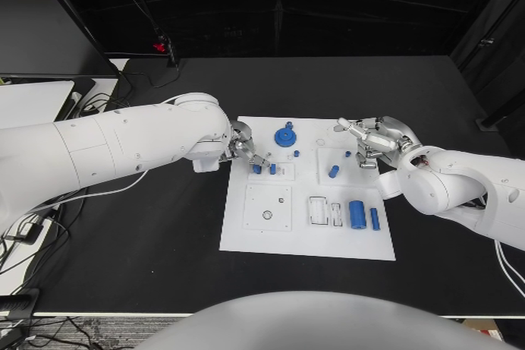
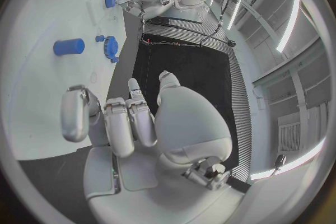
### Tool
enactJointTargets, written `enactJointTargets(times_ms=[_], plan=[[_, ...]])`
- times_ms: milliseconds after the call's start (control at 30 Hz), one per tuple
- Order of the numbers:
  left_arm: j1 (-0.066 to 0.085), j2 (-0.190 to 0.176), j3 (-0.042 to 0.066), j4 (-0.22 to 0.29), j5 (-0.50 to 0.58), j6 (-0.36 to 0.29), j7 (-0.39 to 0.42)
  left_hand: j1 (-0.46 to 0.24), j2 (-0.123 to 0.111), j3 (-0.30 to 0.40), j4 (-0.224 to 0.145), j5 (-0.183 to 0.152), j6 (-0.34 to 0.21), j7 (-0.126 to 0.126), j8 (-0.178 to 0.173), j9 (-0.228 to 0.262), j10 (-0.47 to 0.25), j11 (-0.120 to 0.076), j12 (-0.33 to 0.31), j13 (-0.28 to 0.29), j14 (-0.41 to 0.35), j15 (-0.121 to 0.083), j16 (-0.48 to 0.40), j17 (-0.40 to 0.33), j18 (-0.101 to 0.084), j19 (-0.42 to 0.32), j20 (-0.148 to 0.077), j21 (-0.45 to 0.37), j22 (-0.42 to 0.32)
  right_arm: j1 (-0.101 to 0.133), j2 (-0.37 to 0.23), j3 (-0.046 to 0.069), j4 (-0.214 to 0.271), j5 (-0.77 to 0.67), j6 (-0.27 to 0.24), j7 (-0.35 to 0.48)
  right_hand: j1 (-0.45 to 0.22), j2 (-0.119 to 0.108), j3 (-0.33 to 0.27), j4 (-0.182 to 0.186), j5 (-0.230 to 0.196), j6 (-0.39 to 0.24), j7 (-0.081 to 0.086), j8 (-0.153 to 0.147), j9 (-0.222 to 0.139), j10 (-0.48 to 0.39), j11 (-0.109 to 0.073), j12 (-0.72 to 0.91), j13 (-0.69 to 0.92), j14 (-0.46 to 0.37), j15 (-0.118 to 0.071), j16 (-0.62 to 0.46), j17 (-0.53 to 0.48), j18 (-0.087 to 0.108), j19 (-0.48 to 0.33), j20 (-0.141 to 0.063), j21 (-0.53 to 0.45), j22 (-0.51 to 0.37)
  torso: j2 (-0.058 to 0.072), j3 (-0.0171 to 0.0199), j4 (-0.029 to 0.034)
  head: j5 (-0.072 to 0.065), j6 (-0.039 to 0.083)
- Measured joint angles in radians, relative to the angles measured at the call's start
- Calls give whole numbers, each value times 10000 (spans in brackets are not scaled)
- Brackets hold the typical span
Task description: Assemble the parts on the task board
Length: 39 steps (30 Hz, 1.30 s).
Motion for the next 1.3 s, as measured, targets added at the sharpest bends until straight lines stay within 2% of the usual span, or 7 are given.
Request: enactJointTargets(times_ms=[133, 367, 767, 867, 1067, 1200, 1300], plan=[[-27, -68, -18, 70, 0, -50, 41, -78, 78, -135, 11, 0, -39, -109, 568, 508, 0, 0, 0, -1, 0, 0, 0, 0, 0, 0, 0, 0, 0, -1, 0, 0, -1, 0, 0, -1, 0, 0, 0, 0, 0, 0, 0, 9, 0, 0, 0, 0, 0, 0, 0, 0, 0, 0, 0, 0, 0, 0, 0, 1, 0, 0, 9], [-50, -131, -36, 150, -5, -133, 169, -125, 125, -261, 13, 38, -364, -169, 1211, 1134, 0, 0, 0, -1, 0, 0, 0, 0, 0, 0, 0, 0, 0, -1, 0, 0, -4, 0, 1, -2, 0, 0, 0, 0, 0, 0, 0, 39, 0, 0, 0, 0, 0, 0, 0, 0, 0, 0, 0, 0, 0, 0, 1, 1, 0, 0, 10], [-66, -134, -44, 157, -6, -197, 295, -166, 166, -384, 12, 38, -670, -153, 1521, 1472, 36, -37, 0, -2, 0, 0, 0, 0, 0, -1, -1, 0, 0, -2, 6, 0, -4, 0, 1, -5, 0, 0, 0, 0, 0, 1, 1, 38, 0, 0, 0, 0, 0, 0, 0, 0, -1, 0, 0, 0, 0, 0, 6, 0, -8, 5, -11], [-67, -213, -43, 211, -17, -341, 372, -456, 225, -548, 10, -173, -861, -131, 1624, 1581, 36, -37, 0, -3, 0, 0, 0, 0, 0, -1, -1, 0, 0, -3, 6, 0, -4, 0, 1, -6, 0, 0, 0, 0, 0, 1, 0, 38, 0, 0, 0, 0, 0, 0, 0, 0, 0, -1, 0, 0, 0, 0, 5, 0, -8, -21, 1], [-46, -604, -97, 493, -152, -1068, 549, -896, 278, -824, -6, -562, -1135, -5, 1732, 1690, 36, -37, 0, -4, 0, 0, 0, 0, 0, -1, -1, 0, 0, -4, 15, 0, -11, 0, 1, -7, 0, 0, 0, 0, 0, 0, 1, 38, 0, 0, 0, 0, 0, 0, 0, 0, 0, 0, 0, 0, 0, 0, -4, 0, -8, -84, 33], [183, -924, -102, 767, -254, -1872, 745, -896, 278, -911, -21, -582, -1425, 29, 1739, 1656, -7, 6, 0, -4, 0, 0, 0, 0, 0, -1, -1, 0, 0, -4, 20, 0, -18, 0, 3, -8, 0, 0, 0, 0, 0, 0, 0, 37, 0, 0, 0, 0, 0, 0, 0, 0, 0, 1, 0, 0, 0, 0, -8, 9, -3, -104, 50], [322, -1111, -81, 1017, -311, -2677, 1095, -724, 244, -982, -17, -582, -1690, 114, 1739, 1532, 17, 90, 0, -4, 22, 95, 0, 0, 0, -7, 11, -65, 0, -4, 21, 0, -21, 0, 4, -8, 0, 0, 1, 0, 0, 1, 0, 37, 0, 0, 0, 0, 0, 0, 0, 0, -1, 0, 0, 0, 0, 0, -10, 13, 4, -105, 73]])
